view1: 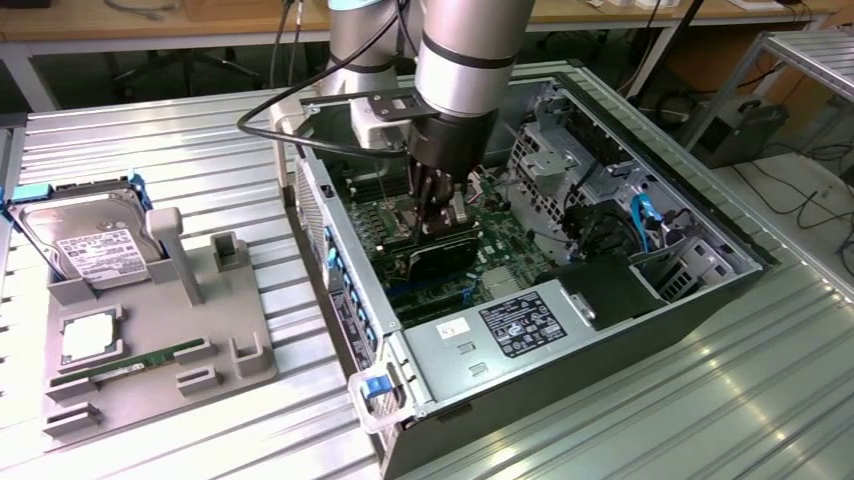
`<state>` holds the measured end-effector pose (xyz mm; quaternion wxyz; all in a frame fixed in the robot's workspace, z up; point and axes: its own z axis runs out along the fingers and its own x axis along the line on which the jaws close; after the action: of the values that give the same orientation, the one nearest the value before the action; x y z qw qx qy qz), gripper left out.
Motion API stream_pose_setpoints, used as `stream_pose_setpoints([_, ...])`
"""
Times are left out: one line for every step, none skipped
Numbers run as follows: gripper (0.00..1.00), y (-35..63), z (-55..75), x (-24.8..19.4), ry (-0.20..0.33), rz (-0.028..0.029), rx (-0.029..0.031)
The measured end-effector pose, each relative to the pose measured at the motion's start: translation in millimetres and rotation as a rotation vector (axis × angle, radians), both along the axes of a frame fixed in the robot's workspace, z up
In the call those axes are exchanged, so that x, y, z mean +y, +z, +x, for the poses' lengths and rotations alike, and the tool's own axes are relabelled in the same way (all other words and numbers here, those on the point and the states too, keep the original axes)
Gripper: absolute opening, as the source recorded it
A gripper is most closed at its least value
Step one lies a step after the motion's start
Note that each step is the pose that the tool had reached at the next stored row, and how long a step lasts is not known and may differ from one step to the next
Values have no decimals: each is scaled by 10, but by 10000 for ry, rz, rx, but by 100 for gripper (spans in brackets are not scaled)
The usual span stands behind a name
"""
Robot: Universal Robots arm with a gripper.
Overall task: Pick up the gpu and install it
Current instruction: 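Press down on the gpu until it lock into place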
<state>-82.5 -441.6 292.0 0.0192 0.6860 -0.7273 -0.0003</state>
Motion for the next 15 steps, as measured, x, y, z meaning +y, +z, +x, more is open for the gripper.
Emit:
stream_pose_setpoints([11, 0, 0, 0, 0, 0, 0])
stream_pose_setpoints([11, 0, 0, 0, 0, 0, 0])
stream_pose_setpoints([11, 0, 0, 0, 0, 0, 0])
stream_pose_setpoints([11, 0, 0, 0, -1, 0, 0])
stream_pose_setpoints([11, 0, 0, 0, 0, 0, 0])
stream_pose_setpoints([11, 0, 0, 0, 0, 1, 0])
stream_pose_setpoints([11, 0, 0, 0, 0, 0, 0])
stream_pose_setpoints([11, -2, -2, 2, -1, 2, -4])
stream_pose_setpoints([11, -3, -6, 5, -2, 2, -10])
stream_pose_setpoints([11, -6, -18, 20, -1, 1, -26])
stream_pose_setpoints([11, -9, -21, 25, -1, 1, -34])
stream_pose_setpoints([11, -15, -25, 33, 0, 1, -56])
stream_pose_setpoints([11, -25, -29, 39, 1, 0, -89])
stream_pose_setpoints([11, -33, -32, 43, 5, -3, -119])
stream_pose_setpoints([11, -41, -33, 43, 13, -8, -139])
